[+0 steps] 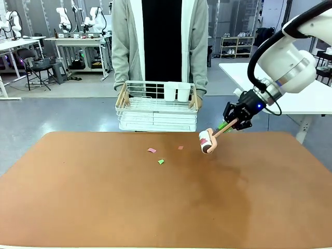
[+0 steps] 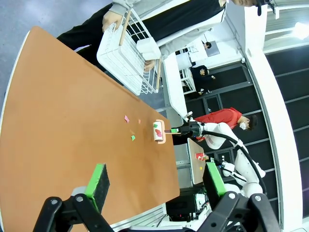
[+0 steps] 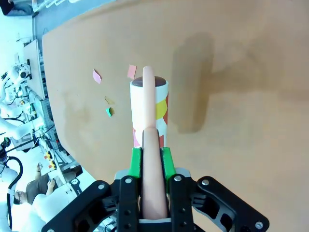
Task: Clean the table.
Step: Clean the table with the Lint Roller when the human lifts the Dish drying rack.
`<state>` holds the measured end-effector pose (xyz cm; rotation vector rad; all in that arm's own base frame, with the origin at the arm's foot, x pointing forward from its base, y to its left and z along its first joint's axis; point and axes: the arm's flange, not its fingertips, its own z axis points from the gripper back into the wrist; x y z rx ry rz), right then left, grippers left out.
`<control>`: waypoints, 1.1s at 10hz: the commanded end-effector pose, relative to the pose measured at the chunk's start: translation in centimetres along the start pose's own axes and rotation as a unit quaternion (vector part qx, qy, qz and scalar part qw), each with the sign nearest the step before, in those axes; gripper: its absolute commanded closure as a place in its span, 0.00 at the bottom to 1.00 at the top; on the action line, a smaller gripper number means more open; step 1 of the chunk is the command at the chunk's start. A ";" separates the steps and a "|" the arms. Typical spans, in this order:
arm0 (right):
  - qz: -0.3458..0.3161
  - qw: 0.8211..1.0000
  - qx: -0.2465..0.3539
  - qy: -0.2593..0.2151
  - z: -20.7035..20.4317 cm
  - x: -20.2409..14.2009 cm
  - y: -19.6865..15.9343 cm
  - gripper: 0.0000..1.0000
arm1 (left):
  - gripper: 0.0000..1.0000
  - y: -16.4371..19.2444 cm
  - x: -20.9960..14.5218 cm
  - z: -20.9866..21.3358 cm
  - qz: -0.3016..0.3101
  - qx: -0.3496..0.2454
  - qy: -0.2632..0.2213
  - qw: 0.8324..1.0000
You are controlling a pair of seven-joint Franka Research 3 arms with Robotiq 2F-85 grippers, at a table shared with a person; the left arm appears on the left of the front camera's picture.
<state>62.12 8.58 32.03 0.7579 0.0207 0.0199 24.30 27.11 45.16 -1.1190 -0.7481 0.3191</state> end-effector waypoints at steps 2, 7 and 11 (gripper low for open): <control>0.015 0.999 0.043 -0.002 -1.7 0.3 -1.0 0.79 | 0.00 0.1 0.4 0.3 -0.012 -0.013 -0.007 1.000; 0.020 0.999 0.032 -0.038 -6.7 -1.1 -1.5 0.79 | 0.00 0.1 0.4 0.3 -0.012 -0.013 -0.007 1.000; -0.002 0.998 0.014 0.054 -12.7 1.6 -0.2 0.79 | 0.00 0.1 0.4 0.3 -0.012 -0.013 -0.007 1.000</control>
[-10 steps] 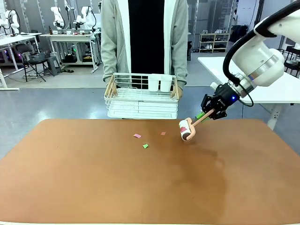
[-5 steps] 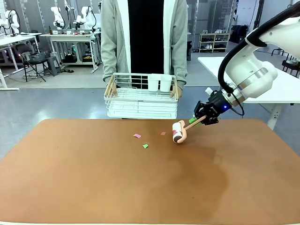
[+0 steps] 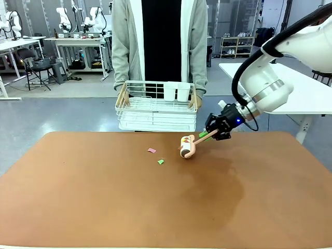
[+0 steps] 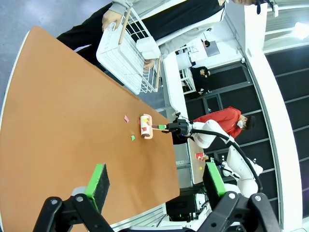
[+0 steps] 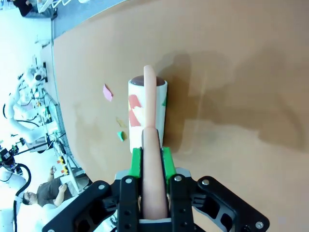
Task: Clean the table.
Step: Clean the table with the Lint Roller when the human lifts the Dish drying rack.
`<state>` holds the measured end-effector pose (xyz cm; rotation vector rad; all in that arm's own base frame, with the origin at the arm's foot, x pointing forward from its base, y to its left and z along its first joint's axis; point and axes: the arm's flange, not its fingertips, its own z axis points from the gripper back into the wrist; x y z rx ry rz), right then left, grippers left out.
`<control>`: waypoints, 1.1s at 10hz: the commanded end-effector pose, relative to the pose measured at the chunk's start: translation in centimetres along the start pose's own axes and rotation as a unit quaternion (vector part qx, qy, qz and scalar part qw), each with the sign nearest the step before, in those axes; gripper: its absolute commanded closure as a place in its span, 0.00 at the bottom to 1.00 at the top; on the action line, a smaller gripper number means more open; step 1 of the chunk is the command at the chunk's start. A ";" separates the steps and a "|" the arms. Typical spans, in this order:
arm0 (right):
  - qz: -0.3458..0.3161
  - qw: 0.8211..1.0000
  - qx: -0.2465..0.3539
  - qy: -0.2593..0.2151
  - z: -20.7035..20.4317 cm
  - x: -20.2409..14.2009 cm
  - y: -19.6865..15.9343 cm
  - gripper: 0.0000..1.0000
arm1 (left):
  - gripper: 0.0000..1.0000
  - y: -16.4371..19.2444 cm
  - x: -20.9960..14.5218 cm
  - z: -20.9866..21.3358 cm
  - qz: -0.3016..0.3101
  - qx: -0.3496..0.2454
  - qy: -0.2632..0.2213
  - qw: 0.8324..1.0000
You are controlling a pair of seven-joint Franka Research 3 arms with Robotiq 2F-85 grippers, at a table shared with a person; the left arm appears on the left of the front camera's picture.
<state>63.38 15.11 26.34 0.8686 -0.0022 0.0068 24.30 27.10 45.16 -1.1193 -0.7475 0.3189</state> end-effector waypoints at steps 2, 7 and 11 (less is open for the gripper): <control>0.006 0.993 -0.039 0.112 -7.9 1.9 1.3 0.79 | 0.00 0.1 0.4 0.3 -0.012 -0.013 -0.007 1.000; -0.002 0.975 -0.067 0.211 -16.8 5.2 7.1 0.79 | 0.00 0.1 0.4 0.3 -0.012 -0.013 -0.007 1.000; -0.019 0.983 -0.038 0.180 -20.5 4.3 10.6 0.79 | 0.00 0.1 0.4 0.3 -0.012 -0.013 -0.007 1.000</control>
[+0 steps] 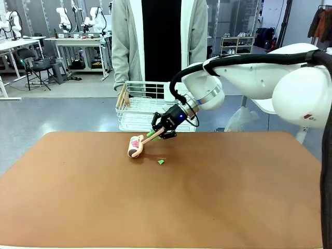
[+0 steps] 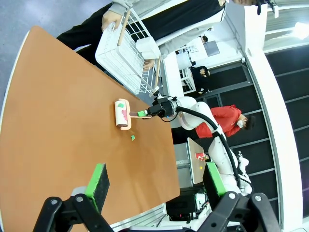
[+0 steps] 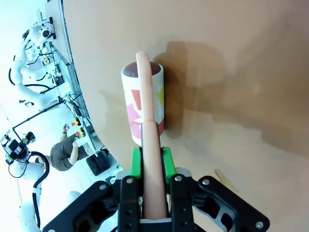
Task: Clean the table.
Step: Clean the table with the Lint Roller when the human lifts the Dish drying rack.
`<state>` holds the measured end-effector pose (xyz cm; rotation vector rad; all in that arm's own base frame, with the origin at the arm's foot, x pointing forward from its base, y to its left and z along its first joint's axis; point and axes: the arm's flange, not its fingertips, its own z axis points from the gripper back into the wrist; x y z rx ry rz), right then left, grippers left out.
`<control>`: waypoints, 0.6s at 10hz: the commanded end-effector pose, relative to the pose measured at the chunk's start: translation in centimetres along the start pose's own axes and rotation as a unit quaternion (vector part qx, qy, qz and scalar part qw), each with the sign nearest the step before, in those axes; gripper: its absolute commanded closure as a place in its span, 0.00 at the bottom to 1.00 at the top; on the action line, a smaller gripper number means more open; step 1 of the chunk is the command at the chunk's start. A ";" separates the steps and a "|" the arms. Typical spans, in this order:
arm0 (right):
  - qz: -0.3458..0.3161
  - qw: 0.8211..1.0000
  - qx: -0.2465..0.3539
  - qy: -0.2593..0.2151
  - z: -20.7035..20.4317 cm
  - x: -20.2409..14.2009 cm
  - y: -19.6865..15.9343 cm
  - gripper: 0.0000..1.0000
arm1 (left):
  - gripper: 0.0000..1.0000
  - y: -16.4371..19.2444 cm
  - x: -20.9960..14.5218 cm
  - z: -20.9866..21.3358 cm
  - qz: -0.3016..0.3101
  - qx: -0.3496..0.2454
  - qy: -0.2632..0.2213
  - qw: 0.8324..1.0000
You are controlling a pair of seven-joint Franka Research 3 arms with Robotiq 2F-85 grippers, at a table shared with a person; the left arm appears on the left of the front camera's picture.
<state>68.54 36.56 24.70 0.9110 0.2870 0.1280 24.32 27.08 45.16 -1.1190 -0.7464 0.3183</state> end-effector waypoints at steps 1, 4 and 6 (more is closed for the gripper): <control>-0.026 0.998 -0.054 0.015 -3.2 -0.4 -1.1 0.79 | 0.00 0.1 0.4 0.3 -0.012 -0.013 -0.008 1.000; -0.003 0.999 -0.025 -0.026 -1.1 -2.5 1.3 0.79 | 0.00 0.1 0.4 0.3 -0.012 -0.013 -0.008 1.000; 0.049 0.996 0.034 -0.071 3.4 -5.1 4.3 0.79 | 0.00 0.1 0.4 0.3 -0.012 -0.013 -0.008 1.000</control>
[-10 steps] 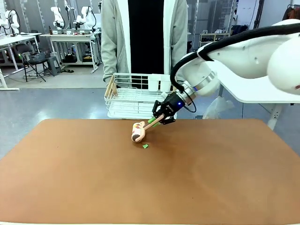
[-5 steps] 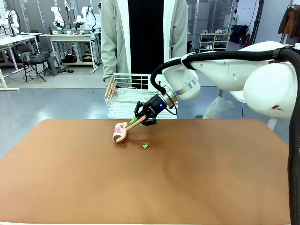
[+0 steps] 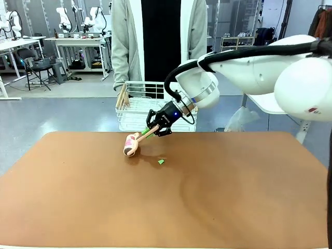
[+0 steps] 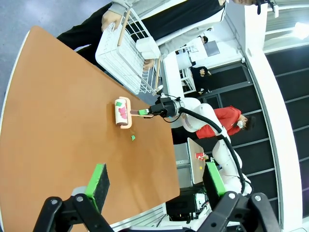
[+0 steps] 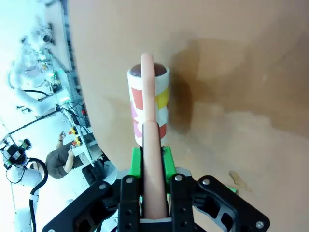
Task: Clean the table.
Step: Clean the table with the Lint Roller when the human lifts the Dish drying rack.
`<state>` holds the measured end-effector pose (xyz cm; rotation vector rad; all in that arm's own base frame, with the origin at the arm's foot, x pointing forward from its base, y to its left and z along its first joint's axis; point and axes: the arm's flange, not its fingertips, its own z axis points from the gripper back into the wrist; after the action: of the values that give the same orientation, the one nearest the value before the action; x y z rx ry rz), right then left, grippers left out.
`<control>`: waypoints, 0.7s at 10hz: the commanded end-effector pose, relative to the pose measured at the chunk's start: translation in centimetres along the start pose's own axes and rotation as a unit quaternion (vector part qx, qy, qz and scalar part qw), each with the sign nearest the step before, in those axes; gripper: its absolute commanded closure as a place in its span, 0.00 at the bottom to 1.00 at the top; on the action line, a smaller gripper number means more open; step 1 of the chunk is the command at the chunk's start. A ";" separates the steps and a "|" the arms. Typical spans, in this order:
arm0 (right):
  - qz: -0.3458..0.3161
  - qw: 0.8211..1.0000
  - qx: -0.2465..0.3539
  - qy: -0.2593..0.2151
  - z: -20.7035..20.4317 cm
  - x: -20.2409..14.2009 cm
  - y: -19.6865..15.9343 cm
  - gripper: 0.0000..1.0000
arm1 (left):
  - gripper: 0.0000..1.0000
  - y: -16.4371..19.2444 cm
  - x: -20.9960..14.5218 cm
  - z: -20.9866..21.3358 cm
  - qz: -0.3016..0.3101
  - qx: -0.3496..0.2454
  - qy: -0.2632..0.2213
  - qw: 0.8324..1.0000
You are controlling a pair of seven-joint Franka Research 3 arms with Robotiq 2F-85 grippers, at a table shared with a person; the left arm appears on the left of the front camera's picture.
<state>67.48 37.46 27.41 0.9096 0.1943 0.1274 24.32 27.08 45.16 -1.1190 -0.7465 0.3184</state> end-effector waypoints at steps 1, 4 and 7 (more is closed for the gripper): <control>0.024 0.994 0.104 -0.024 5.3 -4.7 3.2 0.79 | 0.00 0.1 0.4 0.3 -0.012 -0.013 -0.008 1.000; 0.009 0.997 0.057 -0.048 11.3 -9.8 3.6 0.79 | 0.00 0.1 0.4 0.3 -0.012 -0.013 -0.008 1.000; -0.022 0.997 -0.041 -0.062 18.9 -18.6 2.3 0.79 | 0.00 0.1 0.4 0.3 -0.012 -0.013 -0.008 1.000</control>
<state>57.98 22.60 41.55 0.9086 0.0852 0.0265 24.32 27.13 45.13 -1.1188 -0.7462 0.3201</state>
